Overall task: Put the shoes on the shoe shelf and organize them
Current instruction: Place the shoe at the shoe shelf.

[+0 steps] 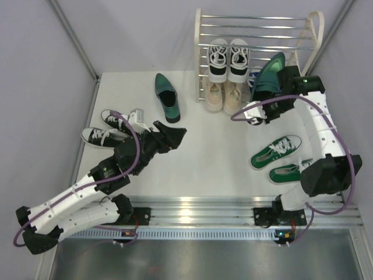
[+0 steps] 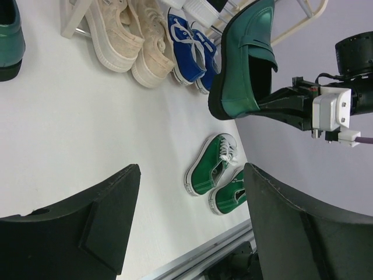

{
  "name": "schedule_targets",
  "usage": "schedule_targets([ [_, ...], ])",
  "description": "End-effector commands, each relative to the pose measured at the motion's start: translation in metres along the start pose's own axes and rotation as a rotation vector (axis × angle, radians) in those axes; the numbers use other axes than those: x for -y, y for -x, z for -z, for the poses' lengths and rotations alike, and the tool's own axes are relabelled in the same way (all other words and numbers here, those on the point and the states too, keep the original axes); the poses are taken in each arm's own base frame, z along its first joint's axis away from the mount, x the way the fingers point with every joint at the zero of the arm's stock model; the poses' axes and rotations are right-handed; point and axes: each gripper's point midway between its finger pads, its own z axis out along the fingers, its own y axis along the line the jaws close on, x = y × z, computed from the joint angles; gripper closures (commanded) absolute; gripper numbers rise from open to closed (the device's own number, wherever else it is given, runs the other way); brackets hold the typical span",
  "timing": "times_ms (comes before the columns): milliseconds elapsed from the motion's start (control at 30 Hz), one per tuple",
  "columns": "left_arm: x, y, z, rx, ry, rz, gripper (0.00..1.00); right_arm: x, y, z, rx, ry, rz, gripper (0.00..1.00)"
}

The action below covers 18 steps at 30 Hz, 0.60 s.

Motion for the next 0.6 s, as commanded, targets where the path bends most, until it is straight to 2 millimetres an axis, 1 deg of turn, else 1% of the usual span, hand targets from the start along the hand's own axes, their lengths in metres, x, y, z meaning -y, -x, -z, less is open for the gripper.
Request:
schedule_targets([
  [0, 0.003, 0.009, -0.001, 0.036, -0.011, -0.006, 0.23, 0.014, 0.010, 0.025, 0.021, -0.043, 0.099, 1.00],
  [33, 0.003, 0.008, -0.003, 0.033, -0.009, -0.011, 0.23, 0.016, 0.006, 0.023, 0.022, -0.037, 0.095, 1.00],
  [100, 0.004, 0.009, -0.003, 0.034, -0.011, -0.011, 0.23, 0.025, 0.003, 0.027, 0.017, -0.055, 0.111, 1.00],
  [133, 0.004, 0.008, -0.004, 0.031, -0.010, -0.012, 0.23, 0.028, -0.002, 0.025, 0.021, -0.053, 0.106, 1.00],
  [200, 0.003, 0.007, -0.006, 0.030, -0.008, -0.013, 0.23, 0.038, -0.005, 0.030, 0.019, -0.077, 0.114, 1.00],
  [300, 0.004, 0.007, -0.007, 0.028, -0.011, -0.009, 0.23, 0.047, -0.014, 0.026, 0.023, -0.079, 0.103, 1.00],
  [433, 0.008, 0.008, -0.009, 0.028, -0.022, -0.004, 0.23, 0.054, -0.021, 0.022, 0.028, -0.074, 0.112, 1.00],
  [467, 0.010, 0.008, -0.010, 0.025, -0.024, -0.005, 0.23, 0.060, -0.022, 0.025, 0.024, -0.087, 0.121, 1.00],
  [533, 0.011, 0.007, -0.012, 0.020, -0.025, -0.007, 0.23, 0.065, -0.028, 0.022, 0.027, -0.088, 0.115, 1.00],
  [567, 0.011, 0.007, -0.013, 0.021, -0.026, -0.007, 0.23, 0.071, -0.029, 0.026, 0.017, -0.100, 0.126, 1.00],
])
